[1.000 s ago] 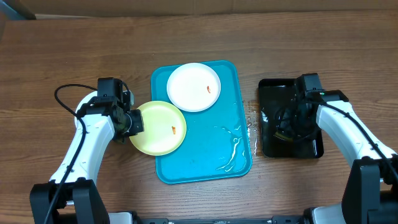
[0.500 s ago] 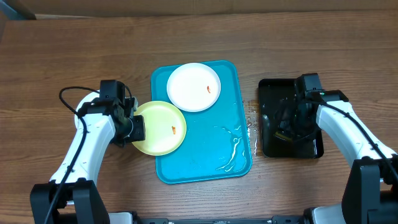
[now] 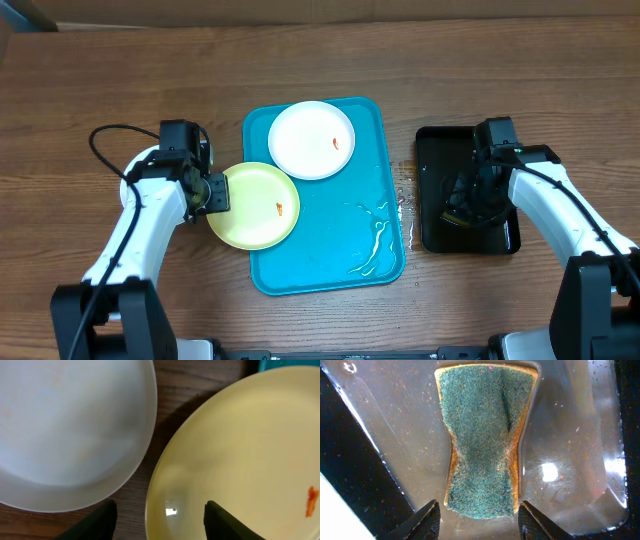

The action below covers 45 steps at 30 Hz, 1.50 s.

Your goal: Clean dirty plates on tray and stack at the side

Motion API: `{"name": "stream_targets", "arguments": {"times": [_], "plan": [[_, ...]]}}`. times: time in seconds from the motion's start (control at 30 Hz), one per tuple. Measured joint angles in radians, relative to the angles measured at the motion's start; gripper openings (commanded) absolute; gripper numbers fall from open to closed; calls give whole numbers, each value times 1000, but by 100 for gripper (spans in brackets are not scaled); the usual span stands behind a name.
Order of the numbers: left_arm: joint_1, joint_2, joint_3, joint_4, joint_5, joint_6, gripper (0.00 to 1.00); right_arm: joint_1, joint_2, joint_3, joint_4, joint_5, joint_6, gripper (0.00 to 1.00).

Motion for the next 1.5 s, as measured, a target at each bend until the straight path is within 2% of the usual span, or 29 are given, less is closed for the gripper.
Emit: {"name": "stream_targets", "arguments": {"times": [0.03,0.1,0.17,0.23,0.27,0.57,0.8,0.87,1.03,1.1,1.2,1.33,1.4,1.43,1.5], "plan": [[0,15,-4,0,2,0,54,0,0,0,1,0,0,52],[0,43,-6,-7,4,-1,43,0,0,0,5,0,0,52],[0,65,-6,-14,6,-1,28,0,0,0,5,0,-1,52],[0,77,-7,-23,11,-1,7,0,0,0,5,0,0,52],[0,79,-7,-27,14,5,4,0,0,0,5,0,0,52],[-12,67,25,-135,106,5,4,0,0,0,5,0,0,52],[-137,18,61,-186,160,-2,4,0,0,0,5,0,0,55],[-188,18,61,-186,151,-33,4,0,0,0,5,0,0,58],[-253,19,61,-188,119,-137,4,0,0,0,5,0,-1,59],[-254,23,61,-181,106,-184,7,0,0,0,8,2,-1,59],[-254,34,58,-158,95,-245,18,0,0,-7,43,10,0,60],[-254,50,49,-153,87,-293,38,0,0,-58,169,16,0,57],[-254,51,47,-151,84,-299,51,0,4,-87,241,26,0,44],[-254,51,47,-151,82,-309,53,0,6,-98,269,31,4,34],[-254,51,47,-150,80,-314,59,0,12,-109,291,38,6,25]]}}
